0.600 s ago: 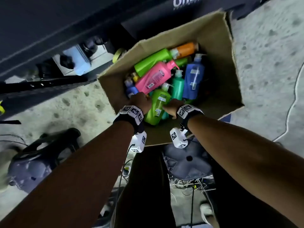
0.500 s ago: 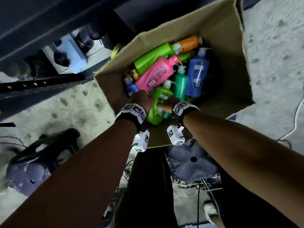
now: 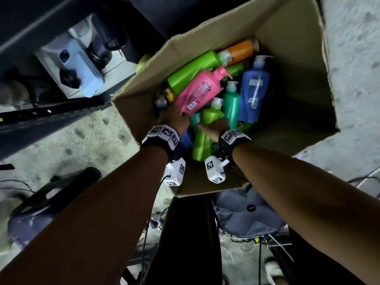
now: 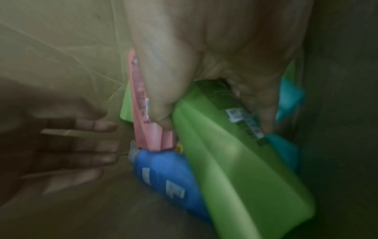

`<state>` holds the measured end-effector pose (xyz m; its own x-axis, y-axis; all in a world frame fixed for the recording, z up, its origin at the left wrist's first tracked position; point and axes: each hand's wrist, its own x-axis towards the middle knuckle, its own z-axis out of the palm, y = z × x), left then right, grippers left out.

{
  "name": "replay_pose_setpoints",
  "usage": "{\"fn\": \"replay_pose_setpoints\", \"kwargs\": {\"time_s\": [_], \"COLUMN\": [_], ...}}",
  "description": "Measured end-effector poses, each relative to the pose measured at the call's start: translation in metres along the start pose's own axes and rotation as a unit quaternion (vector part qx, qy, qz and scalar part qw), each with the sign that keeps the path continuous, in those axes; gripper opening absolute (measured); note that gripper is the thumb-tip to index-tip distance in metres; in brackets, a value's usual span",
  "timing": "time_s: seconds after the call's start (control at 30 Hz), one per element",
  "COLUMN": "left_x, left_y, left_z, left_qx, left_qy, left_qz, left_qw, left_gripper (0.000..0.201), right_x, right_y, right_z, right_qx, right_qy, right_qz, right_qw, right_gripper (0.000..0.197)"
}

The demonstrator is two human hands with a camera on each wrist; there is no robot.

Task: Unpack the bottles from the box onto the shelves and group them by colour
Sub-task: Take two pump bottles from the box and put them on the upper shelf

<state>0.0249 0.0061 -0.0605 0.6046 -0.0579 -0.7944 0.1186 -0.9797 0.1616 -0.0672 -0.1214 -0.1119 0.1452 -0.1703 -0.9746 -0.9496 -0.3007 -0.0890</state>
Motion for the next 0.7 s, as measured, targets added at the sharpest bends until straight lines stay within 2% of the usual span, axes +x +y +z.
{"fn": "replay_pose_setpoints", "kwargs": {"time_s": [0.1, 0.3, 0.53, 0.63, 0.7], "left_x": [0.007, 0.015, 0.027, 0.036, 0.042], "left_y": [0.011, 0.04, 0.042, 0.044, 0.047], "left_z": [0.002, 0.017, 0.041, 0.04, 0.034], "left_qx": [-0.012, -0.075, -0.025, 0.031, 0.084], "left_qy": [0.017, 0.025, 0.099, 0.086, 0.069], "left_qz": [-0.006, 0.04, 0.039, 0.011, 0.016], "left_qw": [1.0, 0.996, 0.994, 0.996, 0.994], "left_gripper": [0.062, 0.095, 0.101, 0.102, 0.101], "right_x": [-0.002, -0.002, -0.012, -0.011, -0.011], "right_y": [0.013, 0.034, 0.04, 0.039, 0.041], "right_z": [-0.023, -0.081, -0.128, -0.133, -0.133], "right_qx": [0.069, 0.139, 0.195, 0.246, 0.278], "right_qy": [0.034, 0.068, 0.052, 0.036, 0.027], "right_qz": [-0.017, -0.077, -0.114, -0.114, -0.107], "right_qw": [0.997, 0.985, 0.973, 0.962, 0.954], "right_gripper": [0.119, 0.11, 0.102, 0.097, 0.093]}}
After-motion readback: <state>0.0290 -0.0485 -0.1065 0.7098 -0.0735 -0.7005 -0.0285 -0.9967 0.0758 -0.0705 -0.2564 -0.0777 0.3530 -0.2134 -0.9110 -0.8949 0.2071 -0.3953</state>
